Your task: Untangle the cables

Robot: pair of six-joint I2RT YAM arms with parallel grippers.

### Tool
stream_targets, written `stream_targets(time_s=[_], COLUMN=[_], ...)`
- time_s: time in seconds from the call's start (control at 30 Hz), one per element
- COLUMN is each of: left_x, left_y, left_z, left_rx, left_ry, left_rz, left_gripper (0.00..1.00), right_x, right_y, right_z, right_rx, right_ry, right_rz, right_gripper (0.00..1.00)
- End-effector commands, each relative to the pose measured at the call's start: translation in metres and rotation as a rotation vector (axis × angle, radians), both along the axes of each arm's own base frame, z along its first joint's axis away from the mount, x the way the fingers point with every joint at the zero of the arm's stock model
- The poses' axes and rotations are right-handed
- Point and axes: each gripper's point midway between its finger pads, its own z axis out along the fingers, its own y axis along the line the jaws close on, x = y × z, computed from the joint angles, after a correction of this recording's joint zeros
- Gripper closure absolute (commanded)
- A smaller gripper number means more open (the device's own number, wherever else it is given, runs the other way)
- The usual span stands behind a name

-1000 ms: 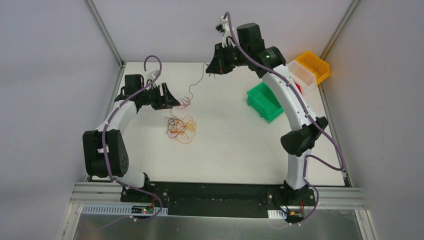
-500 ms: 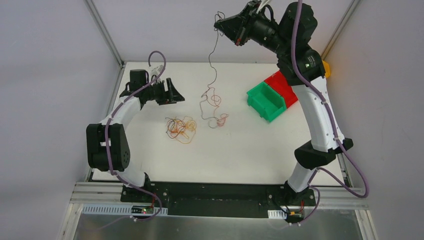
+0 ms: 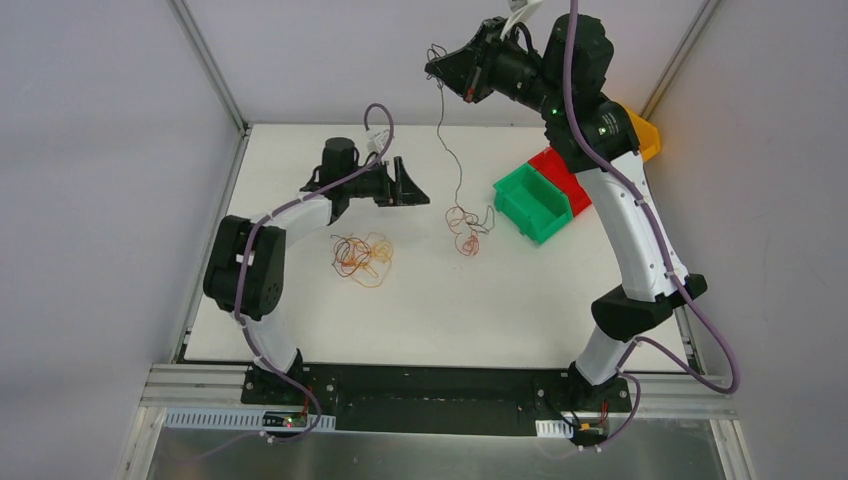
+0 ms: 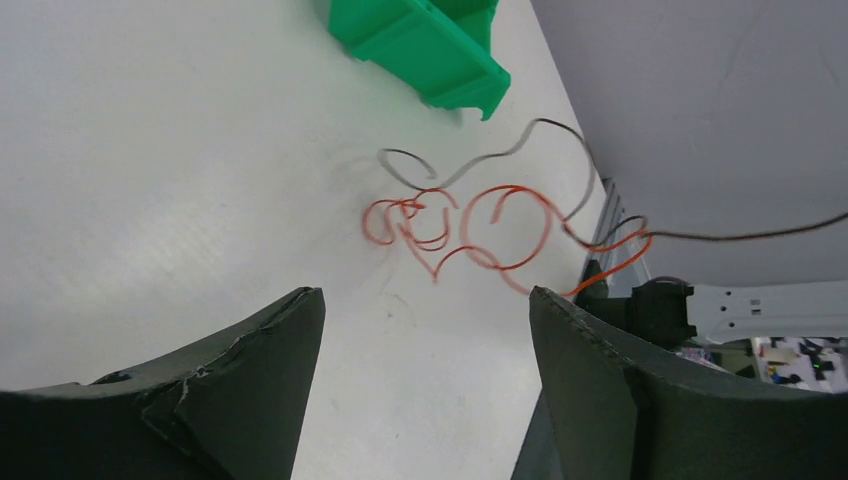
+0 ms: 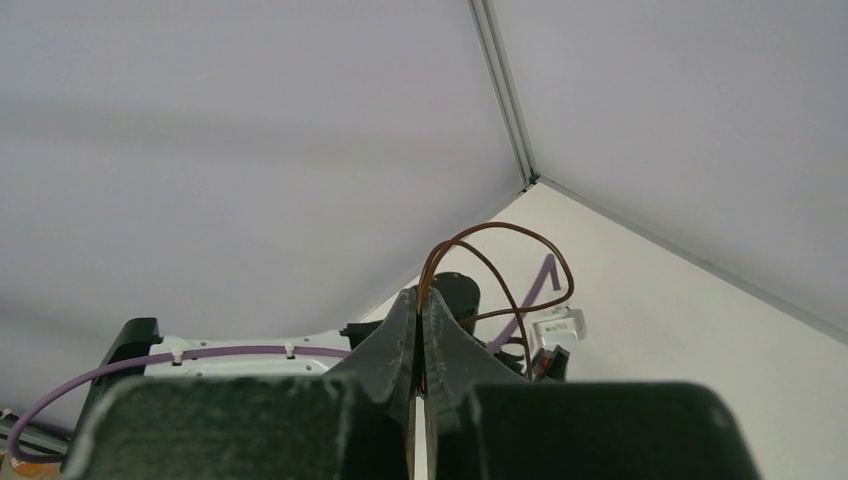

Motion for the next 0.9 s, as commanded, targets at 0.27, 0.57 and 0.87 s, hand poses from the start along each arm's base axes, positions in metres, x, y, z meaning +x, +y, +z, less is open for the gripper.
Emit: stream_targets(time_s=[0.27, 0.57, 0.87], left_x=[-0.036, -0.038, -0.035], left_y=[-0.058, 0.030, 0.113], left_z=[-0.036, -0.141, -0.151], left_rx=[-0.128, 0.118, 0.223], left_ry=[0.290, 0.587, 0.671], left_rz=[-0.119, 0.130, 0.332], left_gripper=[0.46, 1.00, 1.00], right_x=[-0.012, -0.010, -0.010], right_y=[-0.013, -0.052, -0.124], right_z=[0.061, 0.132, 0.178], right_rx=[0.137, 0.238, 0.218], right_ry=[-0.112, -0.375, -0.599], right_rz=[-0.037, -0.223, -0.570], right_gripper=[1.00, 1.00, 1.00])
